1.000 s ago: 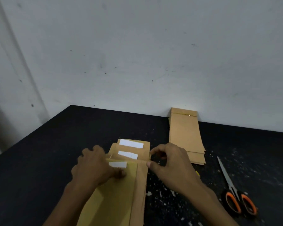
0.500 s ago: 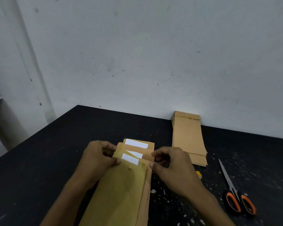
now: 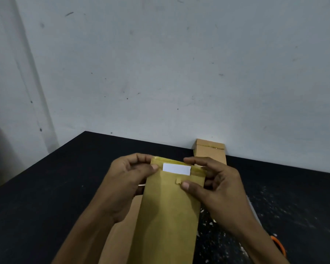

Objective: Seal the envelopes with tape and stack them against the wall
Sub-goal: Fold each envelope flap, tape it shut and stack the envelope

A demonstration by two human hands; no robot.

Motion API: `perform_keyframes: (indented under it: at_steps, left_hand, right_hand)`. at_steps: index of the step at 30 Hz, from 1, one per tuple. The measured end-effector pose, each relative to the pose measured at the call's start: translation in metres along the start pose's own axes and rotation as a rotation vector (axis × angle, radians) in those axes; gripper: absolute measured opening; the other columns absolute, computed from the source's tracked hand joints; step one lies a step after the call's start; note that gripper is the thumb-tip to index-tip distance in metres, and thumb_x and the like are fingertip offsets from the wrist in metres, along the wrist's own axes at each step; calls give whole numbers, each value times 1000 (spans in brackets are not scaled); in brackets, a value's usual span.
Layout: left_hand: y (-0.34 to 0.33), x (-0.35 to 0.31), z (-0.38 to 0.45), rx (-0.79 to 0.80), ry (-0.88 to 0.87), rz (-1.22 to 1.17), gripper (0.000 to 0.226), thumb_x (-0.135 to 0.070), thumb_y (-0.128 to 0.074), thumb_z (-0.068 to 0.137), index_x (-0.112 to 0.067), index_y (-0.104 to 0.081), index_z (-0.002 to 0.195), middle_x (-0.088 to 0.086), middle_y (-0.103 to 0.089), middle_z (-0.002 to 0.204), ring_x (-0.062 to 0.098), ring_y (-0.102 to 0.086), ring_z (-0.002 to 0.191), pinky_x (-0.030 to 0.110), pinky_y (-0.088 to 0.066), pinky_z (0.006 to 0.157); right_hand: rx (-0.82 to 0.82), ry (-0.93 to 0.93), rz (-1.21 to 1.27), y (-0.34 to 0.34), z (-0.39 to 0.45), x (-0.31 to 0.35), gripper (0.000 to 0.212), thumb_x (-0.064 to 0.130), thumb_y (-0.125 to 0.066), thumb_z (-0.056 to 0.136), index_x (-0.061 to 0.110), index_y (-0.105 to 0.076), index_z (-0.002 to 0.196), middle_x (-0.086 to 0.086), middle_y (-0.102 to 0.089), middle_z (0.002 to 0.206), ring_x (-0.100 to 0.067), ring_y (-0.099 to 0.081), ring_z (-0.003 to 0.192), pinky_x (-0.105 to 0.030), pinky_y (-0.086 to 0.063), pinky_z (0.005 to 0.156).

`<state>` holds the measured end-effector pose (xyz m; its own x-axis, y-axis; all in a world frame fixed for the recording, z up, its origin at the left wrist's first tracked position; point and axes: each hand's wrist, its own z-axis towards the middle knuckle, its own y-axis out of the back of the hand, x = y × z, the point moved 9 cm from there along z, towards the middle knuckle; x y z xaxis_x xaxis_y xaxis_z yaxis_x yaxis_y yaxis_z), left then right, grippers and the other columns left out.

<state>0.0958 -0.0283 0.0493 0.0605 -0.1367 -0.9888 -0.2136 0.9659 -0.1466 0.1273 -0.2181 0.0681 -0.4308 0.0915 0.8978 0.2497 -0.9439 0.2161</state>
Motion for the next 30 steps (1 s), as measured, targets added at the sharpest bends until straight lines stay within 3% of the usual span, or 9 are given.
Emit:
perform_keyframes:
  at_steps: [3,8,12,14,21,26,30]
  left_hand:
    - [-13,-5,-1,17,-40,-7,22,-24,-65,81,-11,-76,95,4,-75,87,12,-70,74,23,-53,58]
    - [-23,-9,-2,-16,-37,-75,21,-16,-61,93,-6,-74,81,5,-69,70,12,-65,59,22,-51,51]
    - [-31,-15,-4,-7,-65,-125,34,-14,-60,95,-14,-68,62,3,-60,59,11,-57,51,24,-48,47]
    - [-33,-17,-4,2,-76,-137,38,-12,-58,95,-15,-66,58,2,-57,57,9,-55,49,24,-47,45]
    - [-39,-23,-6,103,-144,-35,28,-18,-57,95,-14,-68,70,1,-61,66,10,-58,59,24,-50,54]
    - [-42,-22,-7,144,-207,114,27,-31,-61,91,-5,-68,85,13,-61,81,25,-56,76,43,-50,73]
    - [-41,-16,-7,118,-139,-29,21,-20,-60,92,-8,-70,78,6,-62,71,14,-59,63,28,-52,58]
  right_hand:
    - [-5,29,11,3,-3,6,48,1,-80,79,36,-72,110,24,-67,109,-9,-69,92,-29,-62,70]
    - [-1,25,30,5,-6,8,36,5,-79,80,30,-76,106,22,-71,105,-16,-72,82,-34,-63,64]
    - [-16,-3,49,9,-7,6,27,9,-82,78,26,-78,98,7,-73,102,-23,-73,81,-49,-62,65]
    - [-6,-21,58,8,-7,7,25,10,-84,74,22,-77,95,8,-72,101,-22,-72,84,-47,-62,65]
    - [45,-109,7,9,-4,1,29,14,-90,67,22,-73,89,12,-69,99,-12,-69,86,-34,-61,60]
    - [113,-204,-26,6,-4,-4,30,13,-92,64,17,-72,85,8,-71,92,-15,-70,84,-36,-62,63]
    - [63,-138,-4,16,-7,4,29,19,-88,68,24,-70,90,4,-71,98,-20,-69,87,-39,-62,68]
